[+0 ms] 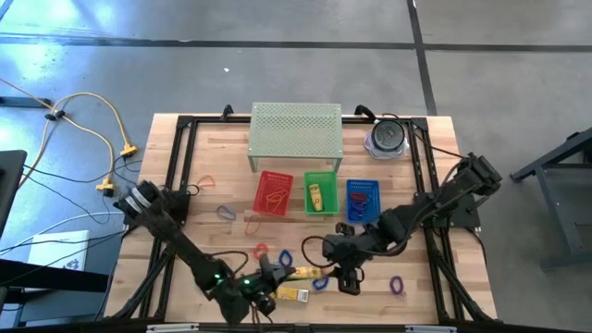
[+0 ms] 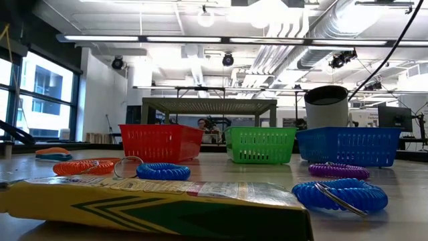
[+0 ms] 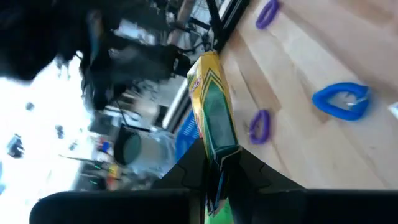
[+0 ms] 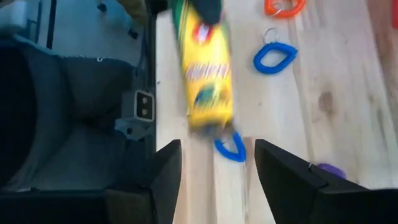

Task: Pick & Place Office Desk Supplies
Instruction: Put the right yellow crayon box into the green bin, then put the right purple spring keychain into the blue bin

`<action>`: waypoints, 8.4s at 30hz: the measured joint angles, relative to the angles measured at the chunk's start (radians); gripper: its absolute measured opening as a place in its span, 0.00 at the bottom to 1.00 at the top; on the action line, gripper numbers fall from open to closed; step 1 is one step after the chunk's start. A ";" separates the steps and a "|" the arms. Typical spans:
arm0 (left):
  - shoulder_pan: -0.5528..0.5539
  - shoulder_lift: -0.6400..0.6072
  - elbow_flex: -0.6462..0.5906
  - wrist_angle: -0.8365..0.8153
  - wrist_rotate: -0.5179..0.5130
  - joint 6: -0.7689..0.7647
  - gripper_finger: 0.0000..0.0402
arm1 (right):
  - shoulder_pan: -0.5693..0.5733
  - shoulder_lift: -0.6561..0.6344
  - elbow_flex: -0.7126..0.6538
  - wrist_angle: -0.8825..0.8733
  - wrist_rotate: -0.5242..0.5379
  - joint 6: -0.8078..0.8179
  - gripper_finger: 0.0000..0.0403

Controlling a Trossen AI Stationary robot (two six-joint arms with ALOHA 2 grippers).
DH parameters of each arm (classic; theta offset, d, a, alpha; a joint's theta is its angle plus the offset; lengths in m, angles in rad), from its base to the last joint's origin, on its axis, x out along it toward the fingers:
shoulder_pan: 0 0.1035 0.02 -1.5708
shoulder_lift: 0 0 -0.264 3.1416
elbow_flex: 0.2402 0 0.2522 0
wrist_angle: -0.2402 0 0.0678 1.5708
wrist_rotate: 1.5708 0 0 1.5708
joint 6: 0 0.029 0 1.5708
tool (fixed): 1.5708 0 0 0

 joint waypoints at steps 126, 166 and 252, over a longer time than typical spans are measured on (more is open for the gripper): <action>0.168 -0.127 0.508 -1.307 0.913 -1.030 0.40 | 0.364 0.006 -0.195 0.131 0.087 0.529 0.46; 0.091 -0.097 0.413 -1.295 0.838 -1.101 0.40 | 0.413 0.010 -0.480 -0.172 -0.167 1.199 0.61; 0.011 -0.034 0.124 -0.890 0.509 -1.492 0.40 | -0.177 -0.120 -0.101 -0.706 0.397 0.155 0.01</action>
